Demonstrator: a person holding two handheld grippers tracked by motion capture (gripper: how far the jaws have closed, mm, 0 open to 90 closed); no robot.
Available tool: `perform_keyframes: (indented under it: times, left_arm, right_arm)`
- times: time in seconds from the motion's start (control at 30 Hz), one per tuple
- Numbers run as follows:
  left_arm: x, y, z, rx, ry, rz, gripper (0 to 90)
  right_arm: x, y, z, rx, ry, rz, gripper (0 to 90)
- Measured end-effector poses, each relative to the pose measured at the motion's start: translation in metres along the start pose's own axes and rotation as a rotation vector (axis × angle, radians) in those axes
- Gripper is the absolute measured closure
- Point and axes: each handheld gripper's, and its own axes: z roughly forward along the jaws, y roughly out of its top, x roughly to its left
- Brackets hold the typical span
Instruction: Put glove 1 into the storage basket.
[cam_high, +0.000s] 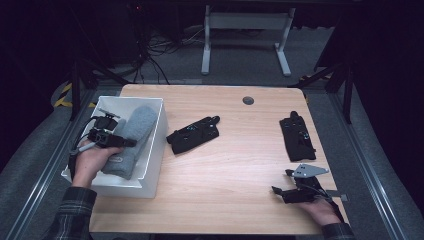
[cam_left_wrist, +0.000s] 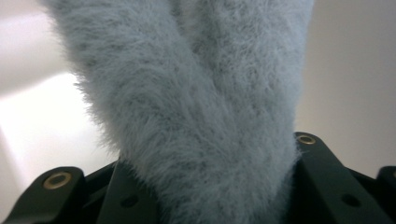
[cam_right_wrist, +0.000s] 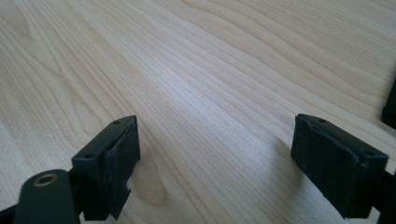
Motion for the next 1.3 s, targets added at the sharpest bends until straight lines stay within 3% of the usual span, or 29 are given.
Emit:
perform_keyframes:
  times: [0.07,0.2,0.33,0.5,0.57,0.8,1.0,1.03,1.3]
  left_arm:
    - [0.006,-0.003,0.009,0.019,-0.012,-0.012,61.7]
    - [0.015,-0.008,0.023,0.062,0.007,-0.032,60.4]
    - [0.019,-0.014,0.034,0.092,0.031,-0.022,52.8]
    - [0.021,-0.015,0.030,0.048,0.063,-0.025,34.9]
    - [0.016,-0.012,0.019,0.004,0.097,-0.016,25.8]
    - [0.003,-0.005,-0.005,-0.094,0.133,0.009,17.7]
    - [-0.018,0.005,-0.029,-0.167,0.086,0.050,16.8]
    - [-0.027,0.009,-0.035,-0.186,0.073,0.073,16.8]
    - [-0.059,0.020,-0.043,-0.226,-0.006,0.134,16.7]
  right_arm:
    - [0.000,0.000,0.000,0.001,-0.001,0.000,16.0]
    - [0.000,0.000,0.000,0.001,-0.001,0.000,16.0]
    - [0.000,0.000,0.000,0.001,-0.001,0.000,16.0]
    - [0.000,0.000,0.000,0.000,0.000,0.000,16.0]
    - [0.000,0.000,0.000,0.001,-0.001,0.000,16.0]
    - [0.000,0.000,0.000,0.001,-0.001,0.000,16.0]
    - [0.000,0.000,0.000,0.001,-0.001,0.001,16.0]
    - [0.000,0.000,0.000,0.001,-0.002,0.000,16.0]
    - [0.000,0.000,0.000,0.001,-0.001,-0.001,16.0]
